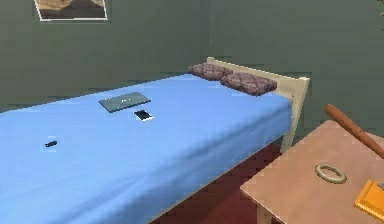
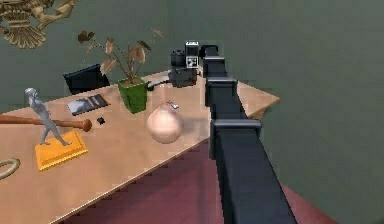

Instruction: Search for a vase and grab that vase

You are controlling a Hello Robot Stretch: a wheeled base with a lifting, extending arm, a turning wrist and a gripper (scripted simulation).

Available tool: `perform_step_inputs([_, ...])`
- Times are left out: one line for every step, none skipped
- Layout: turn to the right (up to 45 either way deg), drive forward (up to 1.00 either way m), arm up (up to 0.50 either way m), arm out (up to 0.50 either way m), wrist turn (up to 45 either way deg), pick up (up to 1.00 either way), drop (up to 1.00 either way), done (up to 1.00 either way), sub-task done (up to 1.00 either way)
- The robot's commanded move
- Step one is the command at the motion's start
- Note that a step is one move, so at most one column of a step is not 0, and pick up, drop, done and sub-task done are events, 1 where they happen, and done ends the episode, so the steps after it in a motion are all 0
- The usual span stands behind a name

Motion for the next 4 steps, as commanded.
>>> perform_step_inputs([0.0, 0.0, -0.24, 0.0, 0.0, 0.0, 0.0, 0.0, 0.0])
perform_step_inputs([0.0, 0.0, 0.0, 0.0, 0.0, 1.0, 0.0, 0.0, 0.0])
perform_step_inputs([0.0, 0.0, 0.1, 0.0, 0.0, 0.0, 0.0, 0.0, 0.0])
perform_step_inputs([0.0, 0.0, 0.0, 0.0, 0.0, 0.0, 0.0, 1.0, 0.0])
